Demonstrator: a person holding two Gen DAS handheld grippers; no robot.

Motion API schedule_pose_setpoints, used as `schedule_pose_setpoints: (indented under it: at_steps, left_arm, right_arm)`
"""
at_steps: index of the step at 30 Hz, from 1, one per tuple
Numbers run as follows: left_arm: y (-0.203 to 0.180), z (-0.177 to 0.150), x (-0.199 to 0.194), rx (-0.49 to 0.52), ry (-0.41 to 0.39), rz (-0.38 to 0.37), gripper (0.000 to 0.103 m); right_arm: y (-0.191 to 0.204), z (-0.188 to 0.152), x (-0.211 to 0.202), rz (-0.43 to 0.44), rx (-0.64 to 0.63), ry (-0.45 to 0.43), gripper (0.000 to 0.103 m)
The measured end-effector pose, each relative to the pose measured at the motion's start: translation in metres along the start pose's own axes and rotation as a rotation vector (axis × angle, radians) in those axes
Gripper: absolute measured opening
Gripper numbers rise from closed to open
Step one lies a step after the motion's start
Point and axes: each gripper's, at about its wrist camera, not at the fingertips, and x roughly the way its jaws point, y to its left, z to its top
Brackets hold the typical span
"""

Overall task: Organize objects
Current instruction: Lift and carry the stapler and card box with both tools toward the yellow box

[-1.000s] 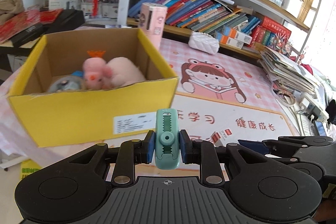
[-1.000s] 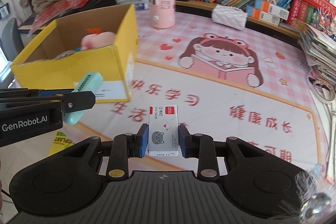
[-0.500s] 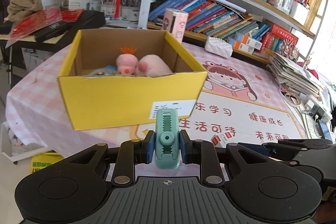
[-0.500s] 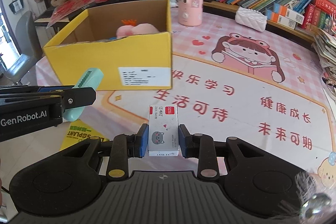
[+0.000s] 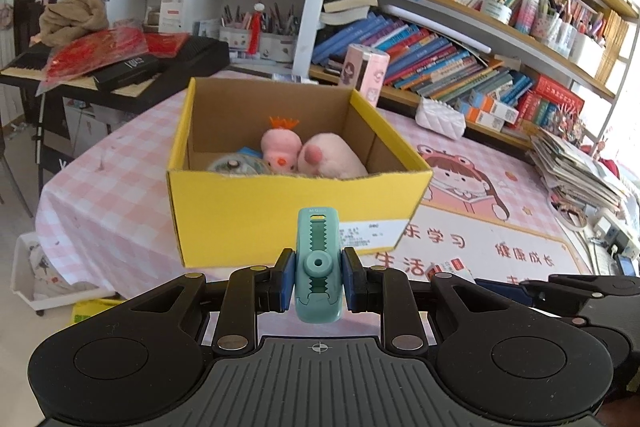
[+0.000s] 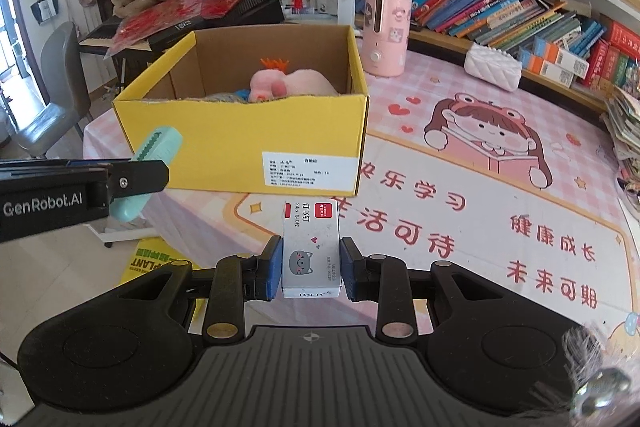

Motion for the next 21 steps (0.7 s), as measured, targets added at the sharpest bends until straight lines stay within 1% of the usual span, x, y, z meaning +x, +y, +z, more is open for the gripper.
schedule_pose_setpoints:
  at_steps: [8, 16, 21]
  left_arm:
    - [0.003, 0.021, 0.008, 0.009, -0.032, 0.01, 0.023]
    - [0.008, 0.049, 0.027, -0.005, -0.075, 0.051, 0.023]
    - [0.009, 0.063, 0.047, -0.012, -0.075, 0.085, 0.023]
  right_arm:
    - [-0.004, 0.017, -0.003, -0.021, -0.007, -0.047, 0.028]
    - [-0.018, 0.059, 0.005, -0.019, -0.003, -0.121, 0.028]
    - [-0.023, 0.089, 0.021, 0.004, -0.015, -0.154, 0.028]
